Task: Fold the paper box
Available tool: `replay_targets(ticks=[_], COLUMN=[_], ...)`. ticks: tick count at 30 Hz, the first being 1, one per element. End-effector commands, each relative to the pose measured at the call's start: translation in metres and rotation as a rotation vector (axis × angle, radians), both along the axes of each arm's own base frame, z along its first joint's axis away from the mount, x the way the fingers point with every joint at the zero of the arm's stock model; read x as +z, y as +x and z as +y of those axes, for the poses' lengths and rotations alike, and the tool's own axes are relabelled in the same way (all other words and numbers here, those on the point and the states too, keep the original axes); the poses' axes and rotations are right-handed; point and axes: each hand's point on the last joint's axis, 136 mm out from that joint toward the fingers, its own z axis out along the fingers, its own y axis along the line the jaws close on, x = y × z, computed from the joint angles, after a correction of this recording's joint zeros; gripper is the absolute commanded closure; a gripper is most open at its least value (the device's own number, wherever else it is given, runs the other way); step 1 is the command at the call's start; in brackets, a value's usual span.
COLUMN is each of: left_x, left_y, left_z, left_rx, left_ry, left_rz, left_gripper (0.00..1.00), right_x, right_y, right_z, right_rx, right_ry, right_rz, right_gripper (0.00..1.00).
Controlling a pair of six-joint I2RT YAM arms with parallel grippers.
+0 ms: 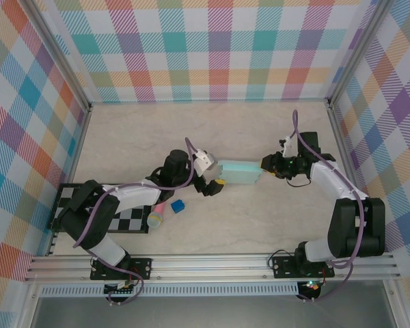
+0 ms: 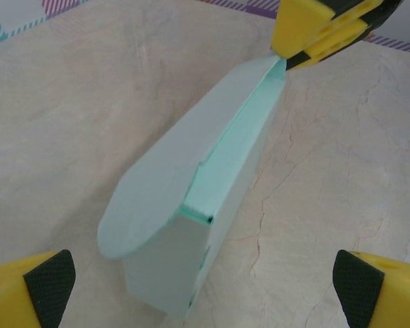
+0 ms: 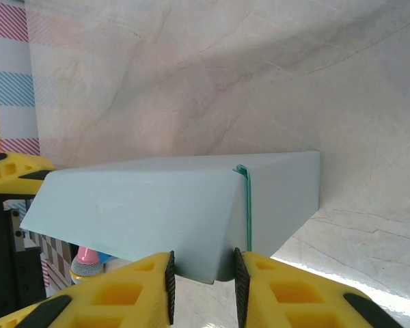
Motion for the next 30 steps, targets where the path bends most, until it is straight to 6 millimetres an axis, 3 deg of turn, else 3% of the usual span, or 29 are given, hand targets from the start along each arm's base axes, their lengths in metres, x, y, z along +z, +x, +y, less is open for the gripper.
replay_targets(ticks=[1, 4, 12, 18, 22, 30], left_x=[0.028, 0.043, 0.052, 0.061, 0.057, 0.053], left_y=[0.009, 0.013, 0.037, 0.060, 0.076, 0.079], left_z=[0.017, 0.028, 0.044, 0.033, 0.037, 0.046], left_rx=[0.095, 0.191, 0.410, 0.470, 0.535, 0.560], left_ry=[-0.106, -0.198, -0.364, -0.424, -0.469, -0.460], left_rz=[-0.004, 0.052, 0.160, 0.269, 0.345, 0.396], left_gripper=[0.01, 0.00, 0.00, 0.00, 0.01, 0.01], right_x=[-0.019, -0.019, -0.010, 0.000, 0.006, 0.032], right_y=[-0.008, -0.008, -0.002, 0.002, 0.007, 0.017], right_z=[-0.008, -0.009, -0.011, -0.010, -0.011, -0.017], right_rx=[-0.054, -0.082, -0.162, -0.154, -0.142, -0.055], right_ry=[-0.038, -0.039, -0.044, -0.049, -0.064, -0.161], right_rz=[0.077, 0.091, 0.070, 0.054, 0.032, -0.072], right_gripper=[0.71, 0.71, 0.71, 0.61, 0.55, 0.44])
